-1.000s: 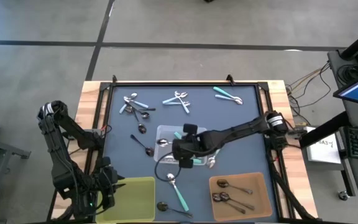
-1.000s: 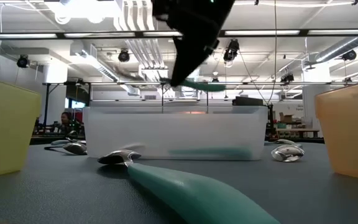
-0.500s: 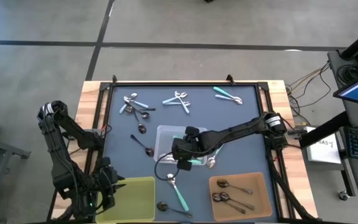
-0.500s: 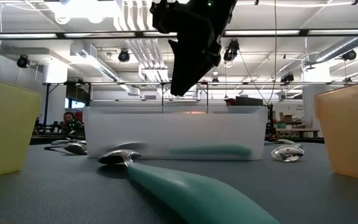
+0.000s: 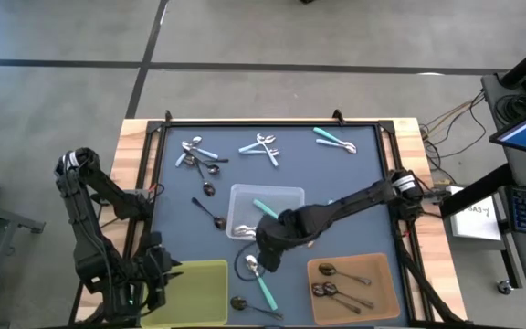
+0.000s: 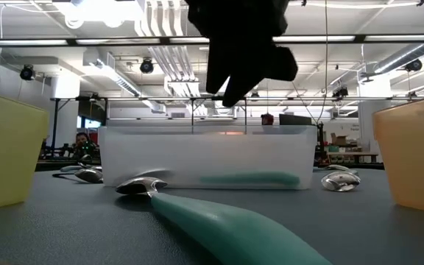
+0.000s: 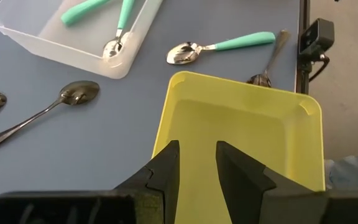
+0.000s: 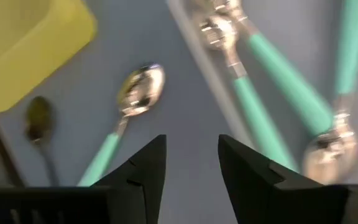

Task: Sort silverware by color (type)
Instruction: Put the green spoon into the transparent bin

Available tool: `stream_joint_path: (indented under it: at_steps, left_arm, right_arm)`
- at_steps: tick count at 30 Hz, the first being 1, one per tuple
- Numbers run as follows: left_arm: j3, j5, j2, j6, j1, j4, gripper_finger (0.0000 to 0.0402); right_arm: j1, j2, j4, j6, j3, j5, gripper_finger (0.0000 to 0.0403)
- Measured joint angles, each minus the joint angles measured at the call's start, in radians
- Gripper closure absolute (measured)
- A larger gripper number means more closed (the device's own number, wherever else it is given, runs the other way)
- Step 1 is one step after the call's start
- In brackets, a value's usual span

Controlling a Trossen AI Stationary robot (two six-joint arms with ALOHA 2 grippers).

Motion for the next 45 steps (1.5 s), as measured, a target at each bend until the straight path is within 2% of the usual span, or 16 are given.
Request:
stream_joint_path:
  at_steps: [10,18,39,45]
  left_arm:
    - [-0.001,0.001,0.0,0.04,-0.029,-0.009,0.0314]
    - [-0.002,0.001,0.0,0.044,-0.068,-0.003,0.0314]
    - [-0.022,0.064,0.01,0.009,-0.149,0.045,0.0314]
    - [-0.024,0.066,0.01,0.006,-0.159,0.046,0.0314]
  right_arm:
    - [0.133,0.024,0.105,0.171,0.001,0.009,0.0278]
    - [0.189,0.092,0.144,0.297,0.001,0.036,0.0278]
    - [0.206,0.238,0.327,0.379,0.002,0.01,0.0278]
    - [0.208,0.268,0.325,0.398,0.006,0.027,0.0278]
